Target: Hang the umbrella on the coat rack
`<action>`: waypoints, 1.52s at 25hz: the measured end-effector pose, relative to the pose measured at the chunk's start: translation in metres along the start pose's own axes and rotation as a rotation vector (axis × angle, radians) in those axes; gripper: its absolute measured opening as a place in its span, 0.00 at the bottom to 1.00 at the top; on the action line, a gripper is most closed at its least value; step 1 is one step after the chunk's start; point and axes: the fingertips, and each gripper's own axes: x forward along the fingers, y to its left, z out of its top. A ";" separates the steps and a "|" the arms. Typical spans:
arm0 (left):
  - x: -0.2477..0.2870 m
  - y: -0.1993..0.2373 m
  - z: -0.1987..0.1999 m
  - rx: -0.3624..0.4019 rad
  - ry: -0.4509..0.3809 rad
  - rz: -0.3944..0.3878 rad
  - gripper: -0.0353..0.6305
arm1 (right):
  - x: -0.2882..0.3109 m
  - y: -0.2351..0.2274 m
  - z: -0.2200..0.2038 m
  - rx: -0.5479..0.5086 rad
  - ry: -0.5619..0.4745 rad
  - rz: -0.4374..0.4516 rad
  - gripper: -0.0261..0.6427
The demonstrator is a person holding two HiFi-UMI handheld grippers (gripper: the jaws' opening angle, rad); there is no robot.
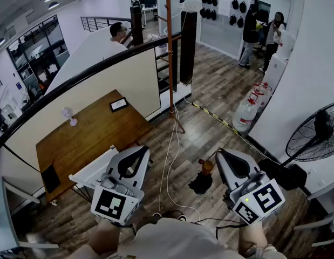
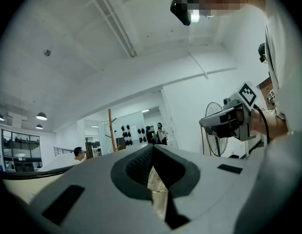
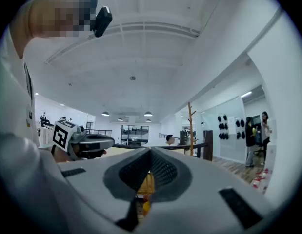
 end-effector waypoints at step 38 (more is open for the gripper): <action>0.176 0.054 -0.043 -0.010 0.040 -0.038 0.06 | 0.118 -0.148 -0.020 0.049 0.032 0.021 0.04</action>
